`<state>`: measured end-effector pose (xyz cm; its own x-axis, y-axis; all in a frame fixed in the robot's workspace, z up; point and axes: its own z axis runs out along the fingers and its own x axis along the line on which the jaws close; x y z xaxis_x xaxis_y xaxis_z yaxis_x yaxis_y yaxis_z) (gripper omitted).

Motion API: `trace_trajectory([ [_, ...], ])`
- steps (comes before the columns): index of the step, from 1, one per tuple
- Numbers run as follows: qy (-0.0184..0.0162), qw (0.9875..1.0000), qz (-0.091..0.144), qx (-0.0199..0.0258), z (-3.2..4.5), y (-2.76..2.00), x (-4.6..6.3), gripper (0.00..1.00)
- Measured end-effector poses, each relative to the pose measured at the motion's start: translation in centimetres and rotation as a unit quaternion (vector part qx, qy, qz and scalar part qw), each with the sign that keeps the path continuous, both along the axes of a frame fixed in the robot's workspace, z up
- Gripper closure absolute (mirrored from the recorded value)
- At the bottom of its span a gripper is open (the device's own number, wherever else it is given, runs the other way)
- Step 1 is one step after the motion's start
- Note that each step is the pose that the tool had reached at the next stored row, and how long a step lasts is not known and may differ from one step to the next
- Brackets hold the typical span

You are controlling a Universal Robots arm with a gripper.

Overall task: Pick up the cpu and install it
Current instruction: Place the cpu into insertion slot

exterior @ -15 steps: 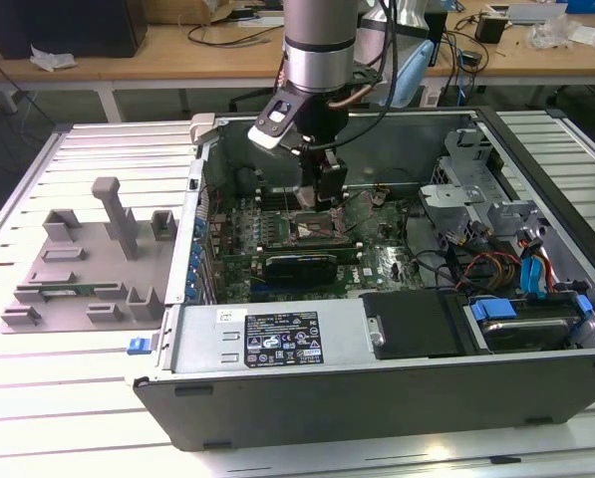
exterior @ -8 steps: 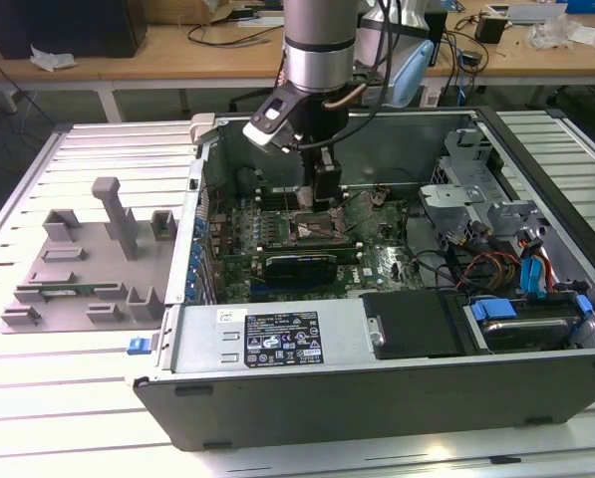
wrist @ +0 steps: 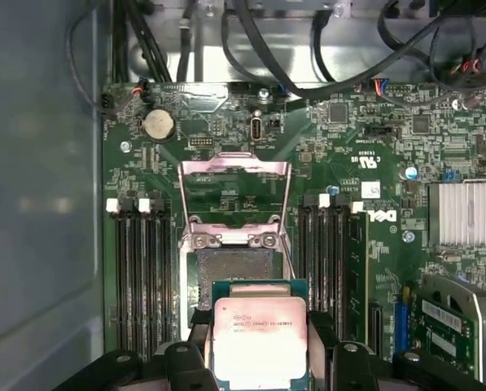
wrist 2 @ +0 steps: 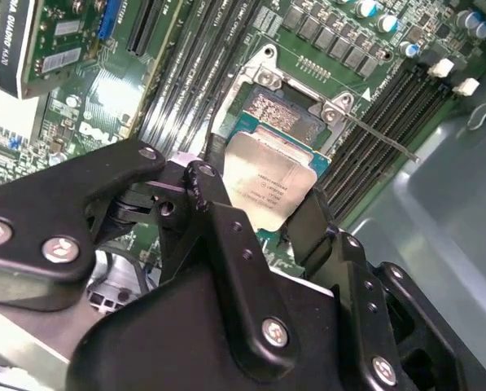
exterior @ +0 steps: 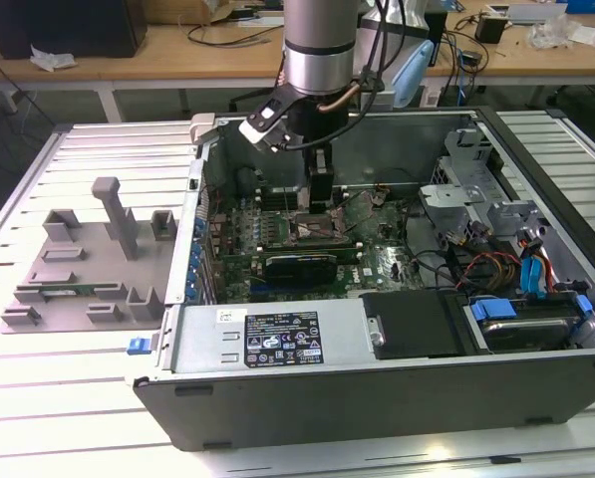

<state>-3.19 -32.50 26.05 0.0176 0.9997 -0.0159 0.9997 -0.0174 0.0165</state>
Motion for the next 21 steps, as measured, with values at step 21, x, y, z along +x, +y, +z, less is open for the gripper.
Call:
trace_trajectory([
  [21, -0.014, 0.9999, 0.0, -0.0091, -1.62, 0.06, 0.0, 0.45],
])
